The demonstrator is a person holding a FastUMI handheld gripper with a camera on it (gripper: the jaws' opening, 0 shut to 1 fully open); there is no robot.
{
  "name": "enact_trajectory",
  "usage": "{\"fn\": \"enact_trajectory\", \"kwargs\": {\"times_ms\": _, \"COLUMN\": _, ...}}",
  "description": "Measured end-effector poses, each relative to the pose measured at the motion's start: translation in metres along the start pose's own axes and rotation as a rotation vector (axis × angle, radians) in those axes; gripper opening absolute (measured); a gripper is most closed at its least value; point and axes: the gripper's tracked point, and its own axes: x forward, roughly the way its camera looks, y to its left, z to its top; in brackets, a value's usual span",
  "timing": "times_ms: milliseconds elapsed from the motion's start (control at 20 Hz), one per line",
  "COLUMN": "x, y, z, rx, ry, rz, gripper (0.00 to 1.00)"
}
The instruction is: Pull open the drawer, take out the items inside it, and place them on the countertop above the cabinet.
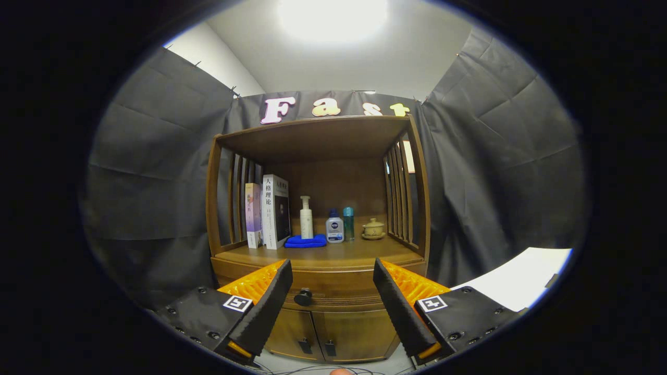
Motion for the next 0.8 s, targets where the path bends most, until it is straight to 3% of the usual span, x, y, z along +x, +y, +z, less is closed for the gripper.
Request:
{"fn": "enact_trajectory", "kwargs": {"times_ms": 350, "x": 0.016, "y": 0.010, "z": -0.014, "rx": -0.016, "ry": 0.009, "rz": 0.024, "gripper": 0.99}}
{"fn": "enact_trajectory", "kwargs": {"times_ms": 800, "x": 0.074, "y": 0.032, "z": -0.053, "rx": -0.021, "ry": 0.045, "rz": 0.060, "gripper": 0.99}}
